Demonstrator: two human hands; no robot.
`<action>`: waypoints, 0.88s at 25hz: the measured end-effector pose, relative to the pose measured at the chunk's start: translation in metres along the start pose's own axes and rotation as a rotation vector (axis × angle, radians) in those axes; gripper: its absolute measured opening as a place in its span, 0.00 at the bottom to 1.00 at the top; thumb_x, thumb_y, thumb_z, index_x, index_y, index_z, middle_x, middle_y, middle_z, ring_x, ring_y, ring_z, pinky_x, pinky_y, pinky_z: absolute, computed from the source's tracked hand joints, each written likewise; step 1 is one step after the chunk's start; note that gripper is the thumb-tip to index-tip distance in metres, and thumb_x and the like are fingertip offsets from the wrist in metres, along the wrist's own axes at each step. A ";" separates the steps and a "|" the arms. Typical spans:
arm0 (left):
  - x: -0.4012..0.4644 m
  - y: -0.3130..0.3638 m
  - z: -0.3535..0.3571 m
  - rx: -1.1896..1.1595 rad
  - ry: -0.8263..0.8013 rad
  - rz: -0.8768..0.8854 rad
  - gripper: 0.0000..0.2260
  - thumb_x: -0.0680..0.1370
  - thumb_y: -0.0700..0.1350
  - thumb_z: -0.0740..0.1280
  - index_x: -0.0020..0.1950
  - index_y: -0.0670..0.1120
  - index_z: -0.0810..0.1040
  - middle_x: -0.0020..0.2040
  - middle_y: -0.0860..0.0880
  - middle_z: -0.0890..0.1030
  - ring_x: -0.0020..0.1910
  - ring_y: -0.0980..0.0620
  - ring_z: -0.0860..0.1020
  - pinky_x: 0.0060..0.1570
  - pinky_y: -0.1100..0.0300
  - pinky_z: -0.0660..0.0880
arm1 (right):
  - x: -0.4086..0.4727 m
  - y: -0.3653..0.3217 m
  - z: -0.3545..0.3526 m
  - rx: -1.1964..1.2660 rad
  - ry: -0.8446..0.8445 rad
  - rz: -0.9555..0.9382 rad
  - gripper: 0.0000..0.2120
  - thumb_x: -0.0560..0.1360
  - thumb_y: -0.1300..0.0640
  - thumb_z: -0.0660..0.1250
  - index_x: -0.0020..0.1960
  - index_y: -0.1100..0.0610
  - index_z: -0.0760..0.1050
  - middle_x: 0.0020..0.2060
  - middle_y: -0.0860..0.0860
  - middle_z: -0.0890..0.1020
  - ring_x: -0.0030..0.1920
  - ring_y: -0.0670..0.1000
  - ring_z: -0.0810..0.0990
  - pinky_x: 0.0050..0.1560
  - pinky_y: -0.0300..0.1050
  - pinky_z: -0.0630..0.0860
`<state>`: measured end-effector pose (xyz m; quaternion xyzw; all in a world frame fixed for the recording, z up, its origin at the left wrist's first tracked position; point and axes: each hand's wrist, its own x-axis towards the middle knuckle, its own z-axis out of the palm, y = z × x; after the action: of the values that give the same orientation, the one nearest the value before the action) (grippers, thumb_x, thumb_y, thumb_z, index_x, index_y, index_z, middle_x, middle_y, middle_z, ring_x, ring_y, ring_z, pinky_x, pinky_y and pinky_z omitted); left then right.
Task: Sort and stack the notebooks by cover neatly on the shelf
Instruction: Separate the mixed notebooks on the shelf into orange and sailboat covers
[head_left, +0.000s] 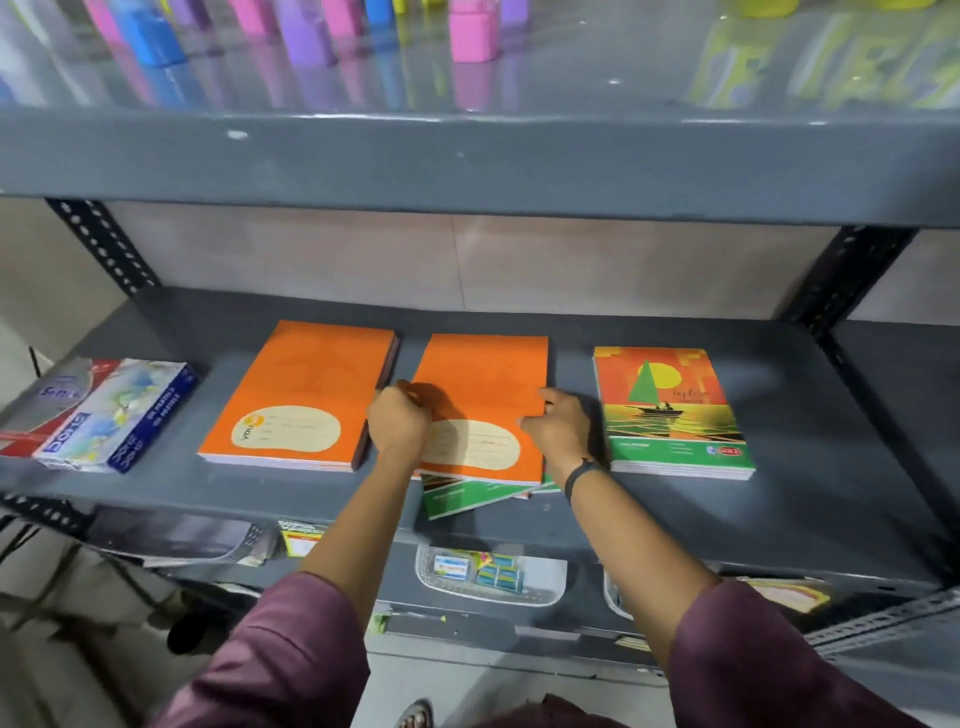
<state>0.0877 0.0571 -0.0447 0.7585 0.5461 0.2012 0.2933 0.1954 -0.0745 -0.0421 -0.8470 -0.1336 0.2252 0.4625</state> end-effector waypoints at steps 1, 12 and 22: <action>0.003 -0.002 -0.003 -0.069 -0.006 -0.015 0.12 0.75 0.39 0.62 0.53 0.36 0.80 0.52 0.33 0.82 0.53 0.35 0.79 0.51 0.49 0.75 | 0.000 -0.002 0.004 0.017 0.054 0.013 0.25 0.70 0.68 0.70 0.67 0.61 0.73 0.61 0.61 0.80 0.60 0.58 0.80 0.60 0.49 0.77; 0.090 -0.066 -0.115 -0.636 -0.020 -0.063 0.11 0.68 0.30 0.65 0.47 0.38 0.81 0.44 0.39 0.82 0.42 0.46 0.79 0.52 0.49 0.79 | -0.025 -0.074 0.117 0.296 0.127 -0.046 0.25 0.73 0.75 0.62 0.68 0.61 0.70 0.66 0.60 0.76 0.66 0.56 0.75 0.67 0.50 0.73; 0.111 -0.142 -0.147 -0.319 0.100 -0.039 0.08 0.73 0.37 0.66 0.49 0.41 0.83 0.50 0.41 0.85 0.50 0.44 0.82 0.46 0.64 0.70 | -0.037 -0.094 0.191 0.085 -0.093 -0.147 0.25 0.74 0.74 0.64 0.69 0.62 0.69 0.67 0.61 0.74 0.68 0.58 0.73 0.69 0.53 0.71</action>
<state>-0.0696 0.2279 -0.0306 0.6805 0.5359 0.3171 0.3862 0.0659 0.0977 -0.0434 -0.8033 -0.2072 0.2349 0.5066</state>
